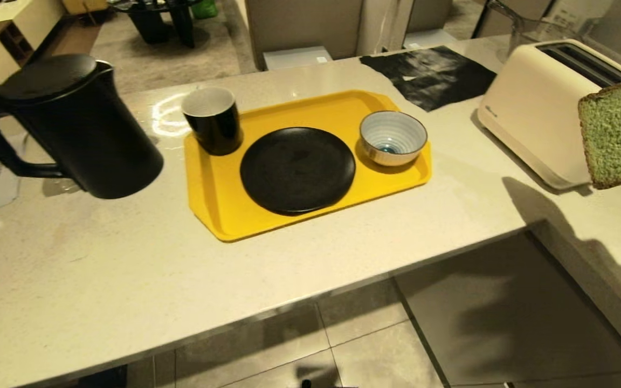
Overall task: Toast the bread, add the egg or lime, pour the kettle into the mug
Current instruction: Put the bread slices in the toaster
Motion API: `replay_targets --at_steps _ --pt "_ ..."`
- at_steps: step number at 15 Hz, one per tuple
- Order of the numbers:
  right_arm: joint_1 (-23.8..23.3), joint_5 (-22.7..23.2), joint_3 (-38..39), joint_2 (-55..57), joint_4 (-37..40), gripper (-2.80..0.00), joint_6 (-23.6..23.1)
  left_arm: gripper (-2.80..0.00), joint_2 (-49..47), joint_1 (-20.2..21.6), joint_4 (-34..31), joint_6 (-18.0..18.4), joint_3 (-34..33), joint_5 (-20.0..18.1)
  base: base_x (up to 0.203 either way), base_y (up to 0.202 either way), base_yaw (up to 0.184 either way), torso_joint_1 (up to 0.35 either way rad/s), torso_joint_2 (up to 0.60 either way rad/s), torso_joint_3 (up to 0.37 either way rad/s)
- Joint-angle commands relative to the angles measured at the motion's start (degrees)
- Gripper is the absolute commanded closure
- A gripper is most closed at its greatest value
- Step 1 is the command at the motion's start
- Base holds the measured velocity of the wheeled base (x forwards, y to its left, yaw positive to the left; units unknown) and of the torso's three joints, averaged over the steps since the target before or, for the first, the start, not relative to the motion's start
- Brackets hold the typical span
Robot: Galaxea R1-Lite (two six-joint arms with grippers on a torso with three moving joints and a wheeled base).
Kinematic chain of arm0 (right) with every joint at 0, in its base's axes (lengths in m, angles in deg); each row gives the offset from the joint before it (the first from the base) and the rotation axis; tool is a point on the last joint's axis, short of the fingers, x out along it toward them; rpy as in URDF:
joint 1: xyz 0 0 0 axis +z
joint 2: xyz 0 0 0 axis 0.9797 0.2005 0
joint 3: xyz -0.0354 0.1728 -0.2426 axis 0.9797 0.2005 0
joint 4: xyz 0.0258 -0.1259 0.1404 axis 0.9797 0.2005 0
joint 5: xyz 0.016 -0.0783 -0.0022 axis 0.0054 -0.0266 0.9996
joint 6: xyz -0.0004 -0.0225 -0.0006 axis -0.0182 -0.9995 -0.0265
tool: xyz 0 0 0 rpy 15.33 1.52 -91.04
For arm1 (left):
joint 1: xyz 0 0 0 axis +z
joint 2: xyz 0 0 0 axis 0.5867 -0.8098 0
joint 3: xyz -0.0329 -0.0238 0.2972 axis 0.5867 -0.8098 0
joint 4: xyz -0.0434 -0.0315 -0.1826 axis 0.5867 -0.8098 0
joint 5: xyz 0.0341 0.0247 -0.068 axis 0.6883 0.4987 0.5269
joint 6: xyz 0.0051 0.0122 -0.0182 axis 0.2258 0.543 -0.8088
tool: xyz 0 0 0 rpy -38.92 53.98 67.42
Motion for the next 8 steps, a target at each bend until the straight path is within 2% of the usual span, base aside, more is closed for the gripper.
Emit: replay_targets --at_steps 1,4,8 --pt "0.01 -0.03 -0.12 0.21 0.01 0.0 -0.03 0.0 -0.05 -0.01 0.01 -0.09 -0.01 -0.01 0.004 0.007 -0.17 -0.31 0.54 0.222" --pt "0.01 0.06 -0.66 0.21 -0.17 0.0 -0.03 0.0 -0.05 0.04 0.07 -0.09 -0.01 -0.01 0.001 0.008 -0.175 -0.292 0.5 0.209" --pt "0.01 0.15 -1.61 0.3 -0.17 0.0 -0.03 0.0 -0.05 0.07 0.1 -0.18 -0.01 -0.01 0.001 0.005 -0.146 -0.067 0.12 0.051"
